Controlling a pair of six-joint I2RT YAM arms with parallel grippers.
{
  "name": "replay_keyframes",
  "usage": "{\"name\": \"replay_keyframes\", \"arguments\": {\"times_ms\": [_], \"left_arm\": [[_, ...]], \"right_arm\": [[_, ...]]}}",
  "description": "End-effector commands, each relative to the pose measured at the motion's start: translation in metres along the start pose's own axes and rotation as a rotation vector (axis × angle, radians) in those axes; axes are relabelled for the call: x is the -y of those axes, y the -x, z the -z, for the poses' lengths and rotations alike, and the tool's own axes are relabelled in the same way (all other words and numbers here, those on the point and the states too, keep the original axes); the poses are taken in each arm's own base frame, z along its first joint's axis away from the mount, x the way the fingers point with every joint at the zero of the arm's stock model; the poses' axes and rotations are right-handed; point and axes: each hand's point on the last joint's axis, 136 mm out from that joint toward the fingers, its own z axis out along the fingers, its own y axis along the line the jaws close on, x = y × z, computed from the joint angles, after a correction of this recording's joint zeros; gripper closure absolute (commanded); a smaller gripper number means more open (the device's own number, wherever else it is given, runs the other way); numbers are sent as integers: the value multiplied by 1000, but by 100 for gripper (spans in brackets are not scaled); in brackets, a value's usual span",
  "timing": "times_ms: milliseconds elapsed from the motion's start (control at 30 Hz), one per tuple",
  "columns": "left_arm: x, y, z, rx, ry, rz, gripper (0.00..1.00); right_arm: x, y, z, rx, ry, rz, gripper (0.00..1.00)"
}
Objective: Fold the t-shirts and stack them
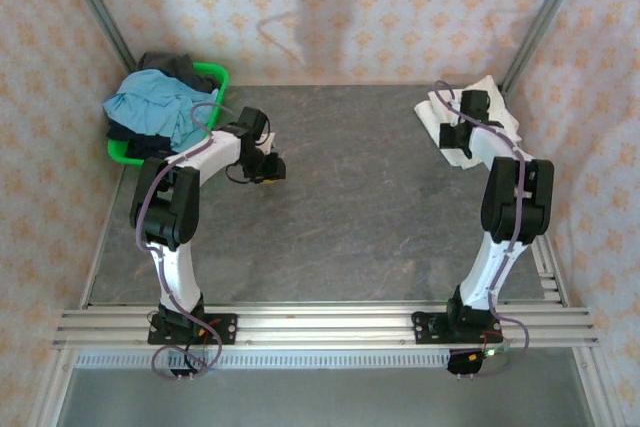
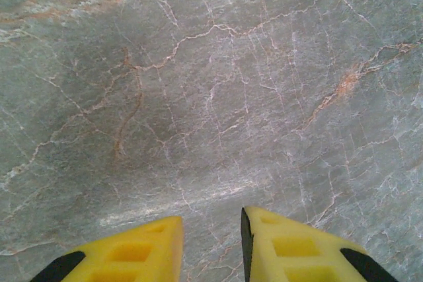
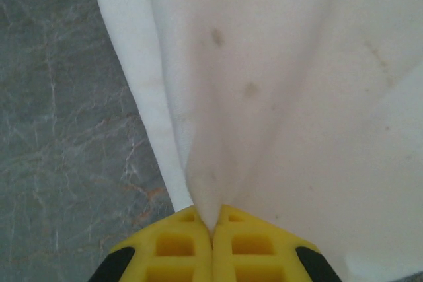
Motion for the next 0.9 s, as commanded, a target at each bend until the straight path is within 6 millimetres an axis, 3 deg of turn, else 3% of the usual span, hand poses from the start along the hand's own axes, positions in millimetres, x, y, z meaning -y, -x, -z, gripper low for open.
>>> {"name": "replay_keyframes", "arguments": {"times_ms": [0,100,267,467,700,867], "left_arm": [[-4,0,-3,-3,-14,-5,70],[-4,0,-3,-3,-15,-4,70],[-5,0,-3,-4,-13,-6,70],[-6,-1,0,-6,-5,-7,70],[-8,-2,2,-4,0,-5,71],[-10,-2,3,-5,5,0,71]], "right_arm": [[-9,-1,1,-57,73,46,87],[-20,-2,5,-175,128,68,68],[-24,31,4,-86,-1,70,51],[-8,67,-33,-18,-189,-33,52],[4,73,-69,-82,-334,10,54],[7,76,-68,-92,-353,15,79]]}}
